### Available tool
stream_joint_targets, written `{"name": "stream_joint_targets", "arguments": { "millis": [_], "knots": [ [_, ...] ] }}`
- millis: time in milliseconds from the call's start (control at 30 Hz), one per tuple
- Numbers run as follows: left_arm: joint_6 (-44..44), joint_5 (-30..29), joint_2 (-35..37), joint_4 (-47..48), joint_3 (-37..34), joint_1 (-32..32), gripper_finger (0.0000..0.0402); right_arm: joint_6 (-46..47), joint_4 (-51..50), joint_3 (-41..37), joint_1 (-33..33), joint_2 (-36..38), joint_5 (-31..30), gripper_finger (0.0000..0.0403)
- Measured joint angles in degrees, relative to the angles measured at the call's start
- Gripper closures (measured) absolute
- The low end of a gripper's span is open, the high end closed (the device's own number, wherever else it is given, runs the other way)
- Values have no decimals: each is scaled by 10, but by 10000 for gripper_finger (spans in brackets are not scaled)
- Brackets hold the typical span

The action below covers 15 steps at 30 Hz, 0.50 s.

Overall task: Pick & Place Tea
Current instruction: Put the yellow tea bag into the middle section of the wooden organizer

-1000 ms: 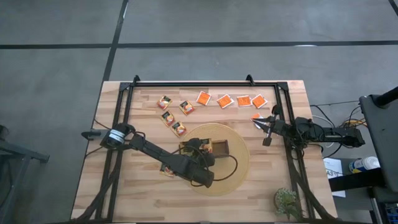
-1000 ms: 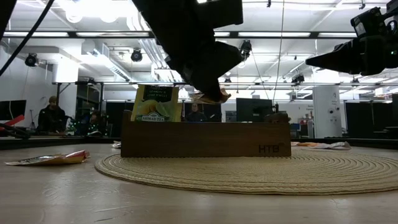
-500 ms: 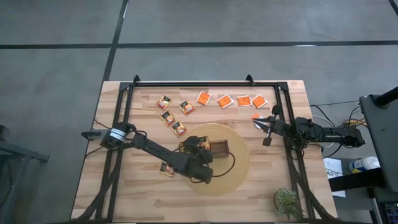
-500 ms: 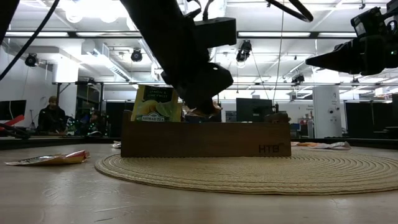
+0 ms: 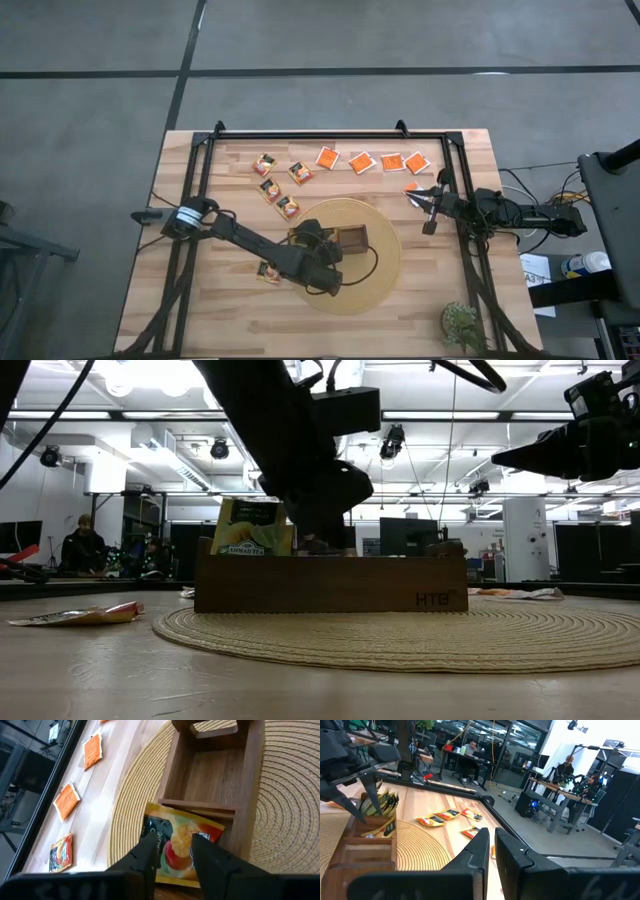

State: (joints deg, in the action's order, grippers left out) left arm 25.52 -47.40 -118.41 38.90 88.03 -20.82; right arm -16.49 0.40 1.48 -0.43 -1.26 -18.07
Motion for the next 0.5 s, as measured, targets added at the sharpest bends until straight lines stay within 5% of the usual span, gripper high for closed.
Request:
{"name": "stream_joint_targets", "arguments": {
  "millis": [500],
  "knots": [
    [-3, -40, 9, -3, 59, -25, 248, 0, 0, 0, 0, 0, 0, 376]
  ]
}}
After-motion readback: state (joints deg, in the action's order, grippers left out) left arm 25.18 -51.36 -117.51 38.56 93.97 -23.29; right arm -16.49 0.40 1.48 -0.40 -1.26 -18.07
